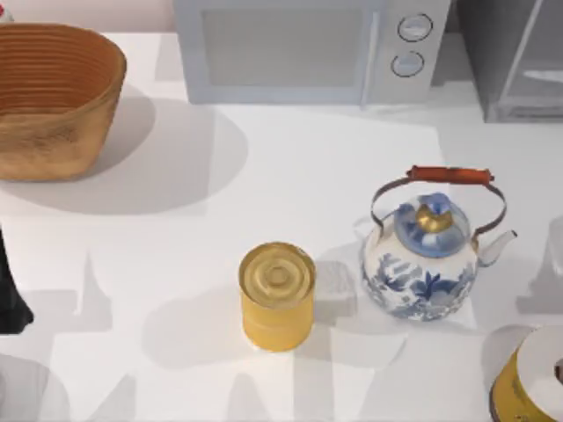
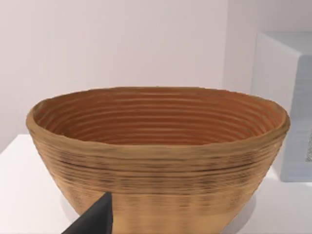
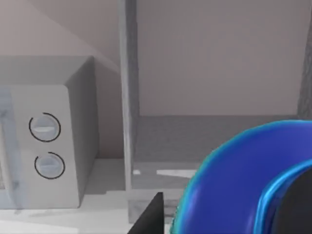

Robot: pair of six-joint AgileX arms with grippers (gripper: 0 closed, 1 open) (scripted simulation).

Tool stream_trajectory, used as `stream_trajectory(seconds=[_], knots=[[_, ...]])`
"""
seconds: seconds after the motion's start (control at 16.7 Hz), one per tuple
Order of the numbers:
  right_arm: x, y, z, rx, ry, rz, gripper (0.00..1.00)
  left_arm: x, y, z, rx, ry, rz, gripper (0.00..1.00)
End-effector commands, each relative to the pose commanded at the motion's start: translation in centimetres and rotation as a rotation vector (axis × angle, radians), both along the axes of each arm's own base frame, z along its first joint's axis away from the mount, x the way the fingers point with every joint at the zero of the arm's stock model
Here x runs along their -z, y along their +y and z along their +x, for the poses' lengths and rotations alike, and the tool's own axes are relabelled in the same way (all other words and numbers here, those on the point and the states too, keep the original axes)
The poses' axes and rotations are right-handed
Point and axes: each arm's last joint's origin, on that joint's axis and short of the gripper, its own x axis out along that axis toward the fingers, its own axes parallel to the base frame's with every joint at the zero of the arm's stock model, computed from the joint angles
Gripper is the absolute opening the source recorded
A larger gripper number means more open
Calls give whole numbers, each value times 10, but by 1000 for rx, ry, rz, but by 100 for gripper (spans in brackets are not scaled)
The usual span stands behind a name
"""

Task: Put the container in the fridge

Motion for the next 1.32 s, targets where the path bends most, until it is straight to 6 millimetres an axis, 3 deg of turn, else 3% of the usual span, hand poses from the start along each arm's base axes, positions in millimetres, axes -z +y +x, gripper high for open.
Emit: stream_trajectory(seconds=[0.24,0.42,0.54,0.72,0.9,1.14,1.32], knots=[[-48,-6,29,8,-51,-12,1,0,0,0,0,0,0,100],[-70,-16,79,3,-38,-25,1,0,0,0,0,0,0,100],[-70,-26,121,-4,-8,-29,1,0,0,0,0,0,0,100],[-47,-45,186,-16,41,-25,1,0,0,0,0,0,0,100],[-6,-65,238,-25,76,-13,1,0,0,0,0,0,0,100],[43,-87,278,-25,85,-2,1,0,0,0,0,0,0,100],[61,-97,291,-19,70,-3,1,0,0,0,0,0,0,100]])
